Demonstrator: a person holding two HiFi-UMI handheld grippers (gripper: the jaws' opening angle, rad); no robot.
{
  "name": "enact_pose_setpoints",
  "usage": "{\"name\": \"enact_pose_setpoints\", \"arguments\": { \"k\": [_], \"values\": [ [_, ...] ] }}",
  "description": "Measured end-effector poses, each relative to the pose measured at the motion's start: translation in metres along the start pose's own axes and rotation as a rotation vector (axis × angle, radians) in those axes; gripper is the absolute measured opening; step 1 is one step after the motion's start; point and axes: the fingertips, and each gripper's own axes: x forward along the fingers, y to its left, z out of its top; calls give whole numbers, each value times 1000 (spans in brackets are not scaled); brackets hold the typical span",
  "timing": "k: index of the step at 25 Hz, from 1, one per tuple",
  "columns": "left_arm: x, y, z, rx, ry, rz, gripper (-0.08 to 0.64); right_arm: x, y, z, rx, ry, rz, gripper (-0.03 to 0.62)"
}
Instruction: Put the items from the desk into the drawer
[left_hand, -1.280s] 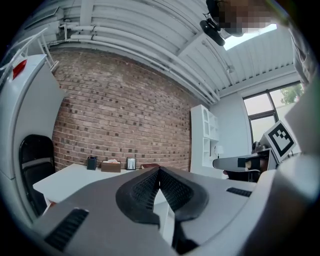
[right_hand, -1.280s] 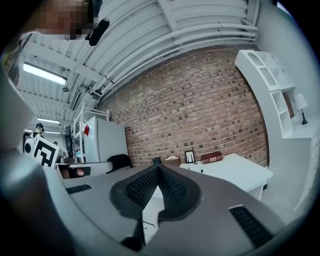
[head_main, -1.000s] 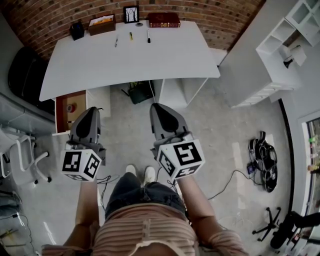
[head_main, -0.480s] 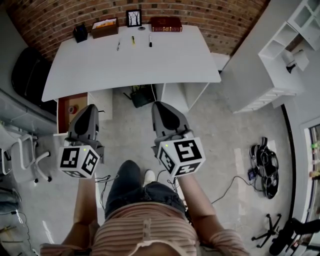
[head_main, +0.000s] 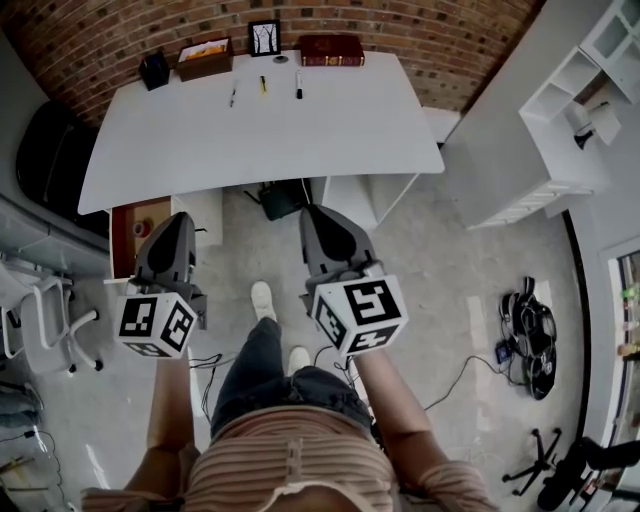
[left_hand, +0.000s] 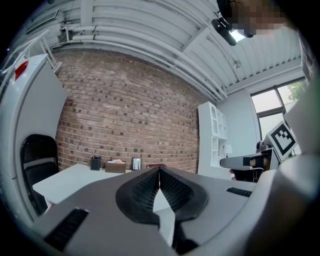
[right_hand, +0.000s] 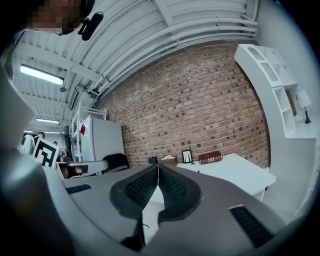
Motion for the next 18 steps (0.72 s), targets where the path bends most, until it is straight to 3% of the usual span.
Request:
{"name": "enact_pose_setpoints", "arguments": {
  "k": [18],
  "values": [
    [153,121,-13,-36,81,-34,9,183,-35,-4,8,90,-79,17]
  ]
}}
